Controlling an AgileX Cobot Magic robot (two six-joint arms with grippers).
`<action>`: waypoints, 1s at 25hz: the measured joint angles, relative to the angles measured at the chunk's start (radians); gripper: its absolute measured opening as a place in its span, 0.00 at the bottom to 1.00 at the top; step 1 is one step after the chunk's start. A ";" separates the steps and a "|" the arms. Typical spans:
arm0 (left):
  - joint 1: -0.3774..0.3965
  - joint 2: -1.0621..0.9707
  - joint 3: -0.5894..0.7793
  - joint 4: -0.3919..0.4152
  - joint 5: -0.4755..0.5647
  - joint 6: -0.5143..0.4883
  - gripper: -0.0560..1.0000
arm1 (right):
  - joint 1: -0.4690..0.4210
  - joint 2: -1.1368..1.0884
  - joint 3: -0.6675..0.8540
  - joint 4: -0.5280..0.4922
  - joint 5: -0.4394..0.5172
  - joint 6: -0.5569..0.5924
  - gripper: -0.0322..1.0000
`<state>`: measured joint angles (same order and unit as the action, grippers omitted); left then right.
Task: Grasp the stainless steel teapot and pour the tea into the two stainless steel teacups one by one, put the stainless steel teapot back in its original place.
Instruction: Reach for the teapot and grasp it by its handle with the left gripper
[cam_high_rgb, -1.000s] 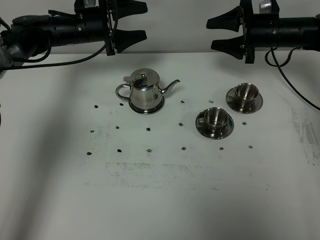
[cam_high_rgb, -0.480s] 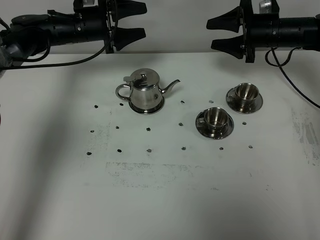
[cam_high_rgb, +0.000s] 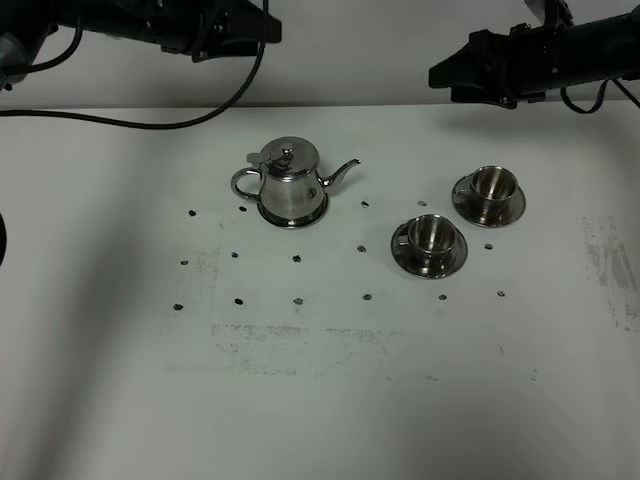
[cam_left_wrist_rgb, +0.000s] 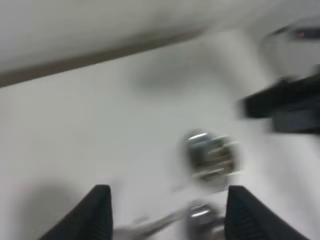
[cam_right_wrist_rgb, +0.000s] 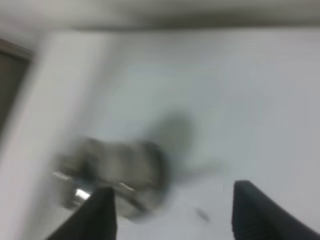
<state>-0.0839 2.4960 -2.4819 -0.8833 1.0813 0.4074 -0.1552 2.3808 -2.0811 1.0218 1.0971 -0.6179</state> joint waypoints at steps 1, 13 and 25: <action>0.000 -0.013 -0.001 0.068 -0.004 -0.017 0.52 | 0.000 -0.005 -0.021 -0.099 0.009 0.060 0.54; 0.047 -0.483 0.512 0.367 -0.169 0.055 0.45 | 0.079 -0.499 0.210 -0.655 0.014 0.244 0.52; 0.050 -0.770 0.982 0.109 -0.555 0.506 0.36 | 0.080 -1.201 0.873 -0.644 -0.251 0.135 0.49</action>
<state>-0.0342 1.7257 -1.4995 -0.7740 0.5259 0.9134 -0.0750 1.1797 -1.2086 0.3778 0.8457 -0.4824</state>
